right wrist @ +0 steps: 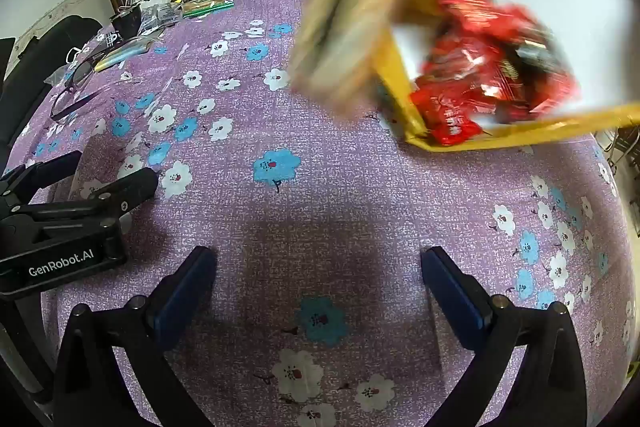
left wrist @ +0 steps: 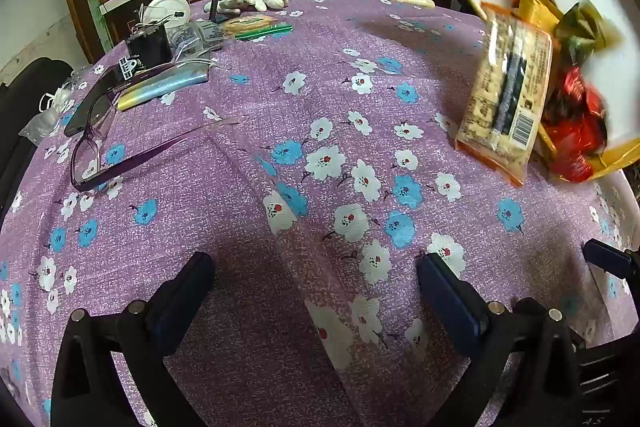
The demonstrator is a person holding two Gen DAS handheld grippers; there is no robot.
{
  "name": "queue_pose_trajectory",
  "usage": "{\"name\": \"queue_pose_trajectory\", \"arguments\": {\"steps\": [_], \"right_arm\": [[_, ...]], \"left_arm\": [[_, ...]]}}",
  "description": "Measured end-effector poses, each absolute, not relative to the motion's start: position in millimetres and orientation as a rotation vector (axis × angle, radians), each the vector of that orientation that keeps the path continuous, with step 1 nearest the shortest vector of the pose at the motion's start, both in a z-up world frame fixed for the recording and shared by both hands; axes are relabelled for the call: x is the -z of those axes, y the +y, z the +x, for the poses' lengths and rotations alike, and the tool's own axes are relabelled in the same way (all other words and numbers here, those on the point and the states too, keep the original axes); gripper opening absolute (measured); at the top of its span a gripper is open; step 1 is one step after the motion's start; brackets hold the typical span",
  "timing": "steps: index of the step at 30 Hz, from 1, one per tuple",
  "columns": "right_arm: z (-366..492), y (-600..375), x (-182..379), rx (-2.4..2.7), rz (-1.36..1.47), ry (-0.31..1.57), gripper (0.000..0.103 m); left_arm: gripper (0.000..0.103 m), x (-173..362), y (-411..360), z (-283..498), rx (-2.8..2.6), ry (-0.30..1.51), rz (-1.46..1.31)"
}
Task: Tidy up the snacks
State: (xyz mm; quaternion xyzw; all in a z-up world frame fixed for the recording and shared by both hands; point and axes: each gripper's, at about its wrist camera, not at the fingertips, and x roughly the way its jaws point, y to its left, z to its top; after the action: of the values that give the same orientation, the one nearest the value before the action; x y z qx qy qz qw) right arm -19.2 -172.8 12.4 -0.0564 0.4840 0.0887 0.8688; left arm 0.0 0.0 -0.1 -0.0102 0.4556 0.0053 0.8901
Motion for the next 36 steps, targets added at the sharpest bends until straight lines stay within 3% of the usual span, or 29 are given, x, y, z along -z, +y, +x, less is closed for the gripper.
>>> {"name": "queue_pose_trajectory", "arguments": {"steps": [36], "right_arm": [[-19.3, -172.3, -11.7, -0.189, -0.120, 1.012, 0.103]], "left_arm": [[0.103, 0.0, -0.4, -0.1, -0.011, 0.946, -0.020]]}}
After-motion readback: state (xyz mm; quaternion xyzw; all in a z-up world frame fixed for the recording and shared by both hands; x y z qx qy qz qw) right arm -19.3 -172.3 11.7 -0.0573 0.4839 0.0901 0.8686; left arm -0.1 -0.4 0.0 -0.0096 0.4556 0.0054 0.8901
